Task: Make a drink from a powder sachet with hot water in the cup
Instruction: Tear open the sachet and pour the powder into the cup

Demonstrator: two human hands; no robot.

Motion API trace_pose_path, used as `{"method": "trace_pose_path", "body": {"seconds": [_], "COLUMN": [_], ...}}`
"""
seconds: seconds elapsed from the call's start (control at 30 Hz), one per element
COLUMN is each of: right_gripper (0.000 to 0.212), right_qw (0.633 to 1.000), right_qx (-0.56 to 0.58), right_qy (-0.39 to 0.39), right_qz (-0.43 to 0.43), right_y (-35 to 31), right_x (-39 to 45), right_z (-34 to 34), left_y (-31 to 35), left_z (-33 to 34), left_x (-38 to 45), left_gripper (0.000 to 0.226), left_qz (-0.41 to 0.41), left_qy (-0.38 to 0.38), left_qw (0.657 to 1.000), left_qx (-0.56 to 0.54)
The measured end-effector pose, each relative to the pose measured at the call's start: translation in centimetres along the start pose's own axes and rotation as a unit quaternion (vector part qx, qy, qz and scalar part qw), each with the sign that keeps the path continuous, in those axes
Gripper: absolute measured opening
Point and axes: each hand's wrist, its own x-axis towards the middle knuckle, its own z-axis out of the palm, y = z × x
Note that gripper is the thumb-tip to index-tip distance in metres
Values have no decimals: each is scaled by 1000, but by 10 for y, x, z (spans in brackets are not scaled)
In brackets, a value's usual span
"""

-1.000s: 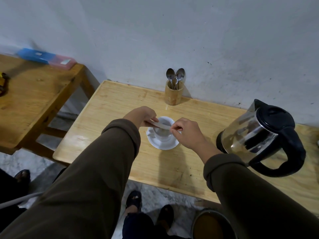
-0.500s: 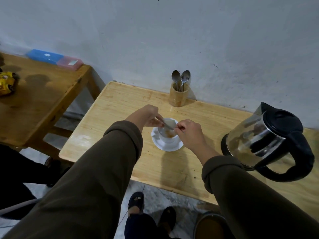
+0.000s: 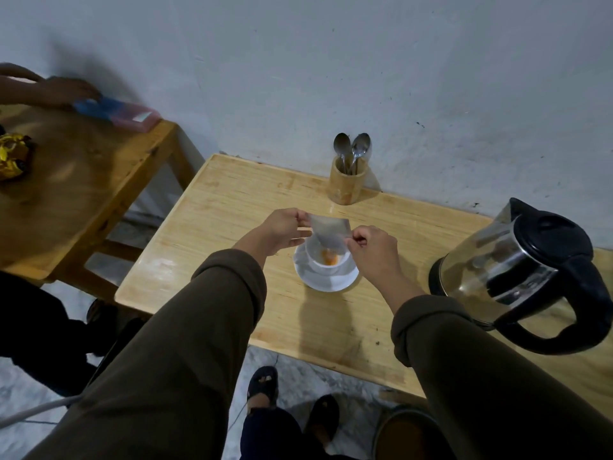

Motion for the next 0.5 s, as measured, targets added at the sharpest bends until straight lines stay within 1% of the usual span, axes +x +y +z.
{"method": "trace_pose_path", "body": {"seconds": [0.03,0.1,0.13,0.27,0.4,0.5], "right_gripper": [16,16,16,17,17,17], "right_qw": [1000,1000,999,999,999,1000], "right_qx": [5,21,27,41,32,25], "right_qy": [4,14,17,7,-8,-15], "right_qz": [5,15,16,9,9,10], "right_y": [0,-1,-2,-5,-6,-6], "right_x": [0,1,1,2,3,3], "right_z": [0,-1,-1,-1,-2,-4], "left_y": [-1,-5,-8,-15,-13,-14], "left_z": [0,1,3,10,19,23], "left_x": [-1,0,2,10,8,7], "left_gripper": [34,25,26,24,38,40], "left_qz": [12,45,62,82,98,107], "left_qy": [-9,-15,-13,37,56,75], "left_qw": [1000,994,988,975,973,970], "left_qx": [22,102,138,205,204,204]}}
